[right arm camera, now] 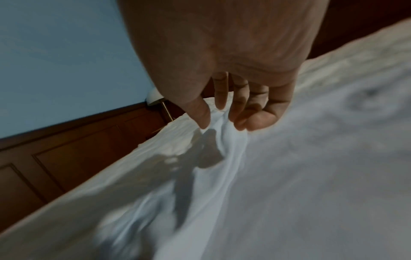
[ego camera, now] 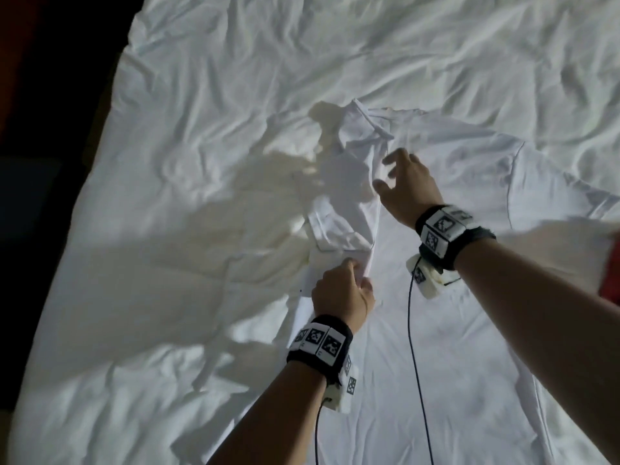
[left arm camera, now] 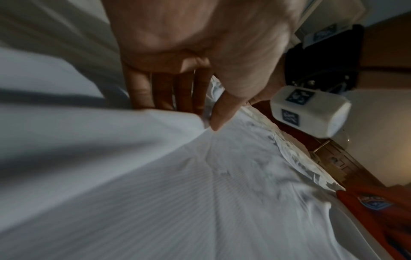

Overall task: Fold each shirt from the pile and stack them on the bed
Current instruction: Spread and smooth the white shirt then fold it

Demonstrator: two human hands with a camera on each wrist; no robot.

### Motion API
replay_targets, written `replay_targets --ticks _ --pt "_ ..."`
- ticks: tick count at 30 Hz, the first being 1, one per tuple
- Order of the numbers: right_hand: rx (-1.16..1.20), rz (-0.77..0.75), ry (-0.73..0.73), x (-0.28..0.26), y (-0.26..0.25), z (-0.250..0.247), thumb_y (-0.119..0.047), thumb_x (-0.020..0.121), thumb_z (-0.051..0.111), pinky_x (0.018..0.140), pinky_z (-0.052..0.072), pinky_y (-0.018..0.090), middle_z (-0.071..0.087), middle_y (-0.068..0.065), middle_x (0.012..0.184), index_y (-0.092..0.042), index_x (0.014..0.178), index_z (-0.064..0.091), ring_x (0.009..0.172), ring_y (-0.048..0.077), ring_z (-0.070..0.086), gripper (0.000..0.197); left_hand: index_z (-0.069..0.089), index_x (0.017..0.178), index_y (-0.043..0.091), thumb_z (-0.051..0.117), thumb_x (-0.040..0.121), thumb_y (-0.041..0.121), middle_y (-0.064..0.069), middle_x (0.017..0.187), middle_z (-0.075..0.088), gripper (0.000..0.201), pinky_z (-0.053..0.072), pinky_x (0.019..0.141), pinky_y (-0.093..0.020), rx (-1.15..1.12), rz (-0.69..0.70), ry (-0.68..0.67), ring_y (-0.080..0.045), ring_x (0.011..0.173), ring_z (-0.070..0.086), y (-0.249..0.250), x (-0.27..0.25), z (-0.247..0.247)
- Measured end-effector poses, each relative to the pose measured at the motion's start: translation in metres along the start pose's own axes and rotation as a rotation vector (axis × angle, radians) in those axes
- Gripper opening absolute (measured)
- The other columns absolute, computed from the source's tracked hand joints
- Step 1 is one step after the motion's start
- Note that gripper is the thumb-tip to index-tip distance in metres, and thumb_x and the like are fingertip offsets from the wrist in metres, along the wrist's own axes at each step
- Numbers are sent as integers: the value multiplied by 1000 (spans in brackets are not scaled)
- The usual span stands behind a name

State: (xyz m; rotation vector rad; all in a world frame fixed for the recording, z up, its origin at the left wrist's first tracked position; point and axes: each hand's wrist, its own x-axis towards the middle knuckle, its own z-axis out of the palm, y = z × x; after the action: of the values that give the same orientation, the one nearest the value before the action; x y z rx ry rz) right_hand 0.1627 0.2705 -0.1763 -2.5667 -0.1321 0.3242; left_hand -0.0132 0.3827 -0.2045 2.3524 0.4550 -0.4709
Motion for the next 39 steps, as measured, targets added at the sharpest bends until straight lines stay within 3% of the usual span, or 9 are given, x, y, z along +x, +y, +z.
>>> replay_targets --ticks 6,10,13,16,19,23,32,35,39 --pt "68 -138 -104 -131 11 50 -20 94 62 74 51 36 55 1 120 -21 117 61 87 23 61 24 63 107 25 62 88 33 -2 102 73 21 52 83 -34 117 -75 -107 -31 95 67 -44 -54 -28" --pt "-17 -293 -270 -198 8 78 -17 94 60 82 56 41 48 -7 143 -27 131 60 121 21 54 39 61 101 20 60 85 36 -10 98 72 22 50 75 -37 204 -88 -141 -39 94 66 -77 -95 -36" --pt "-37 -352 -366 -223 2 89 -14 96 58 91 54 41 47 -7 146 -32 137 59 128 20 49 45 59 95 18 59 84 34 -11 95 70 19 42 70 -34 246 -99 -139 -39 91 66 -95 -124 -39" --pt "-65 -431 -391 -236 -5 98 -11 95 62 84 57 42 54 -4 129 -32 134 64 117 21 55 44 59 93 20 60 81 32 -7 91 69 17 43 71 -31 241 -155 -136 -36 87 65 -108 -149 -42" --pt "-138 -497 -389 -241 -9 102 -12 95 65 72 58 46 54 0 110 -27 113 72 101 27 61 24 55 89 22 60 81 32 -3 88 64 14 41 72 -32 272 -152 -145 -33 84 62 -116 -170 -45" --pt "-156 -509 -345 -245 -8 94 -3 92 61 66 57 46 55 6 102 -18 99 72 88 33 61 19 53 93 22 57 84 25 -5 91 59 10 38 75 -32 341 -75 -126 -31 84 57 -117 -192 -46" --pt "-31 -216 -303 -266 1 74 14 88 49 97 49 37 64 6 114 -12 100 77 106 29 62 40 50 85 18 55 82 16 -9 96 67 6 52 79 -36 293 47 -201 -33 89 67 -75 -235 -18" --pt "141 -40 -227 -267 9 75 15 83 44 94 51 32 67 5 110 -18 96 78 102 30 64 49 54 91 17 56 85 14 -8 97 68 7 49 76 -35 255 62 -212 -32 90 67 -66 -238 1" --pt "493 216 -118 -263 19 75 -4 84 67 81 62 46 65 5 111 -22 101 66 92 33 71 24 59 104 15 59 90 21 -7 96 68 15 47 73 -35 258 77 -174 -32 89 67 -67 -237 23"
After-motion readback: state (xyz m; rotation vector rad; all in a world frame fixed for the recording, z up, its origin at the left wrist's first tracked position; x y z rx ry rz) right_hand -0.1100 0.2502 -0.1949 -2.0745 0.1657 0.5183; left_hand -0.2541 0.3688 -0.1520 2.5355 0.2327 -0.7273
